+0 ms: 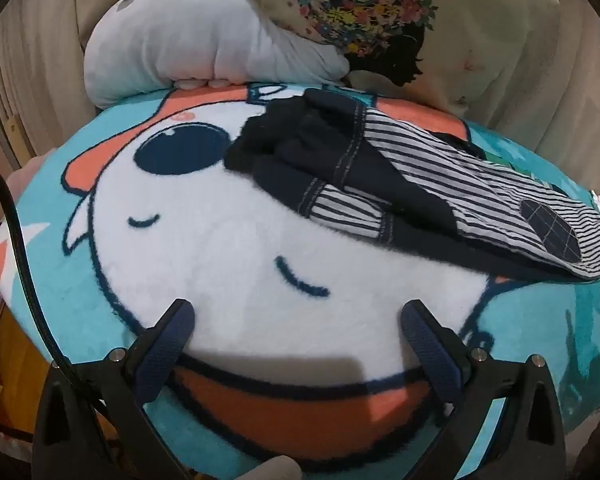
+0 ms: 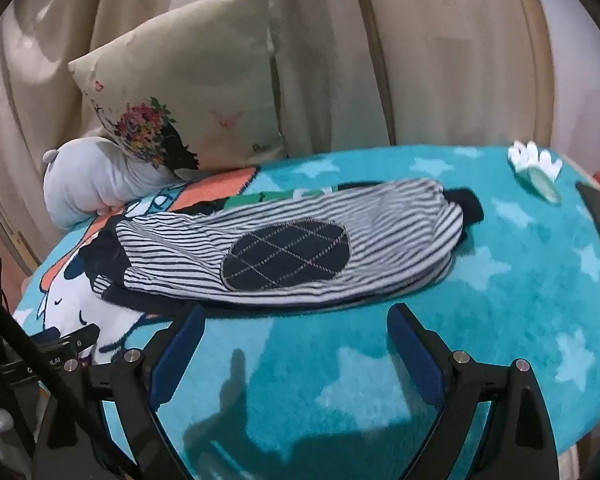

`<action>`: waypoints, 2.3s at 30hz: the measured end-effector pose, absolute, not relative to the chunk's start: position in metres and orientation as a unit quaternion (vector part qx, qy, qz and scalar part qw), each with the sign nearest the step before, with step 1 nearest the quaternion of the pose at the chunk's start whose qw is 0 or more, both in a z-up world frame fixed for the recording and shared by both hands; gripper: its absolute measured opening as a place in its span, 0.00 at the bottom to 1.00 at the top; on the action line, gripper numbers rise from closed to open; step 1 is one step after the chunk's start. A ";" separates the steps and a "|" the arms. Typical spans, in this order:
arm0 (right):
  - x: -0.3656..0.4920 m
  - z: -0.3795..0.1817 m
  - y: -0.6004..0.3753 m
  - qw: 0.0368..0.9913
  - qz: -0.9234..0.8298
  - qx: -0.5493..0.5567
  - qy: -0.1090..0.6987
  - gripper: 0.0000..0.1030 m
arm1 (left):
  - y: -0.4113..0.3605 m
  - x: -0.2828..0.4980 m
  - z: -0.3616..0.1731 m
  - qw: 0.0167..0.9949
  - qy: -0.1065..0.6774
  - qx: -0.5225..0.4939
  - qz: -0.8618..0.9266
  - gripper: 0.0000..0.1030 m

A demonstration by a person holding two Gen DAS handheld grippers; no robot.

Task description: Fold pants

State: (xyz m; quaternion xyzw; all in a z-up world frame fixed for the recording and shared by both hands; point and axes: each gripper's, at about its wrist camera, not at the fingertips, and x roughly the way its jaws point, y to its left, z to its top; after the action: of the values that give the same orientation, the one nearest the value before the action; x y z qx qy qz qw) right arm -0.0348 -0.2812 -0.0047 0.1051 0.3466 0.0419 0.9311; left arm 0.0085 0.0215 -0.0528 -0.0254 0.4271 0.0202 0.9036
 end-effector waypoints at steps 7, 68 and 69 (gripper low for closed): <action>-0.037 -0.006 -0.292 0.929 0.043 0.127 0.346 0.92 | 0.026 0.006 -0.055 0.900 0.435 -0.020 0.009 0.99; -0.031 0.012 -0.341 0.907 0.132 0.210 0.341 0.39 | 0.088 -0.004 0.035 0.898 0.368 -0.237 -0.049 0.67; -0.030 0.012 -0.335 0.907 0.138 0.197 0.345 0.39 | 0.079 -0.004 0.032 0.896 0.374 -0.234 -0.054 0.67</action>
State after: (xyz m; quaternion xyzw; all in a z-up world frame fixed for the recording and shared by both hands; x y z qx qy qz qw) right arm -0.0305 -0.3352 0.0119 0.1973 0.3452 0.1385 0.9070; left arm -0.0036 0.0790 0.0318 -0.2336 0.3737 -0.0542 0.8960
